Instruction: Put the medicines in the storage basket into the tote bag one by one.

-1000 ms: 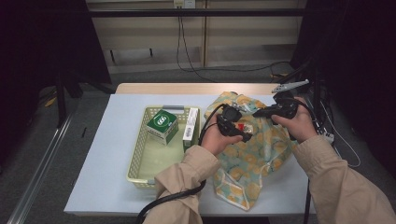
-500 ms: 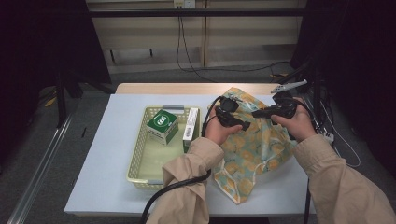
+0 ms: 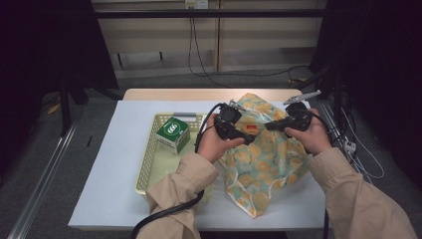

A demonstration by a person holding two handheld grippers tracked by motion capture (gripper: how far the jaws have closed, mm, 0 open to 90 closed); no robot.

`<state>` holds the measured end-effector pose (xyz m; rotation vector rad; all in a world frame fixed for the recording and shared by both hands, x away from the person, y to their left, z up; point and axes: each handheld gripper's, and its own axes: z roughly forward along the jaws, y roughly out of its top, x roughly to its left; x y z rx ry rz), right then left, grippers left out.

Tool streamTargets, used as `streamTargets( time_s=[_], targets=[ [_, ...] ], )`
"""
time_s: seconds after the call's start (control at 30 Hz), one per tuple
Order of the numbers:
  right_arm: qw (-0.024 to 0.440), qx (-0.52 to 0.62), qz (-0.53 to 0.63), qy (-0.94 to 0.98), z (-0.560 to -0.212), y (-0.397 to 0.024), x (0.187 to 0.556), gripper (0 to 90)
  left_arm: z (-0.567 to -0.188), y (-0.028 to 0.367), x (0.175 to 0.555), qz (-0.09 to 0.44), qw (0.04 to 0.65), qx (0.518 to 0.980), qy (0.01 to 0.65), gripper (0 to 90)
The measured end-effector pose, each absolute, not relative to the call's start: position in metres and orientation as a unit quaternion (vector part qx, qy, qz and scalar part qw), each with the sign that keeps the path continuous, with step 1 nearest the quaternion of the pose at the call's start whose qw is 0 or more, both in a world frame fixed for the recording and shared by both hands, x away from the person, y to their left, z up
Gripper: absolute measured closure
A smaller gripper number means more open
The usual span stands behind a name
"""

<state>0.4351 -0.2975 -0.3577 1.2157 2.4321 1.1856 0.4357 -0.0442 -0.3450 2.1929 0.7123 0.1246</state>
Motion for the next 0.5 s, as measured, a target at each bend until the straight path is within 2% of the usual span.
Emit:
streamTargets(
  time_s=[0.5],
  targets=[
    [0.080,0.408,0.399,0.817,-0.366,-0.297,0.431,89.5,-0.339,0.016,0.436,0.072,0.395,0.862,0.309,11.7]
  ],
)
